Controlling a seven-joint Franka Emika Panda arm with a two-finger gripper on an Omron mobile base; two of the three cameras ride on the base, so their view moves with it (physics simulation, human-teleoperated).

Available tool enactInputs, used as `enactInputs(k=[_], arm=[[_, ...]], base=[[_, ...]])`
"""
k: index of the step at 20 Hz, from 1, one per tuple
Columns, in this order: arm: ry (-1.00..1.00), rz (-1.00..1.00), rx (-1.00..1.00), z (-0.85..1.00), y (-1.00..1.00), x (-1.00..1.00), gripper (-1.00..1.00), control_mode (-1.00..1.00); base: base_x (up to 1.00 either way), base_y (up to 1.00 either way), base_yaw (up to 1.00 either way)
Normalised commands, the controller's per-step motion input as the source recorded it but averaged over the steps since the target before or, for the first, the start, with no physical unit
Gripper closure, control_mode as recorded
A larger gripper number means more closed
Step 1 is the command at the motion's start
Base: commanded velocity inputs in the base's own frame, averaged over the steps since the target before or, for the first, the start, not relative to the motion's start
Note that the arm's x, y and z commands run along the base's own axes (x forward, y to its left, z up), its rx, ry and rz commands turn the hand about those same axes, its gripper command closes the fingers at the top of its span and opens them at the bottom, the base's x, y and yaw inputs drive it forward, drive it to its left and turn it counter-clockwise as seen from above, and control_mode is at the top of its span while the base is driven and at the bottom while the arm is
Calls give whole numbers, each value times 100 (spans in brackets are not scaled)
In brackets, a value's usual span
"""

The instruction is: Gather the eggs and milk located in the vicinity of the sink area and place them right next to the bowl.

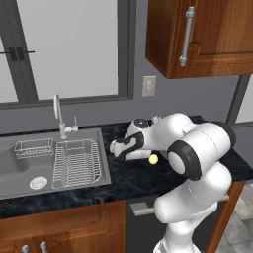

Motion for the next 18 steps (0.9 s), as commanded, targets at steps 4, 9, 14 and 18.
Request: enactInputs(k=[4,9,14,18], arm=[[0,0,0,-20,4,13,-100,-100],[0,0,0,-19,6,16,-100,-100],[0,0,0,-19,7,18,-100,-100],[2,0,0,-25,4,11,-100,-100]], base=[[0,0,0],[0,0,0],[0,0,0],[0,0,0]])
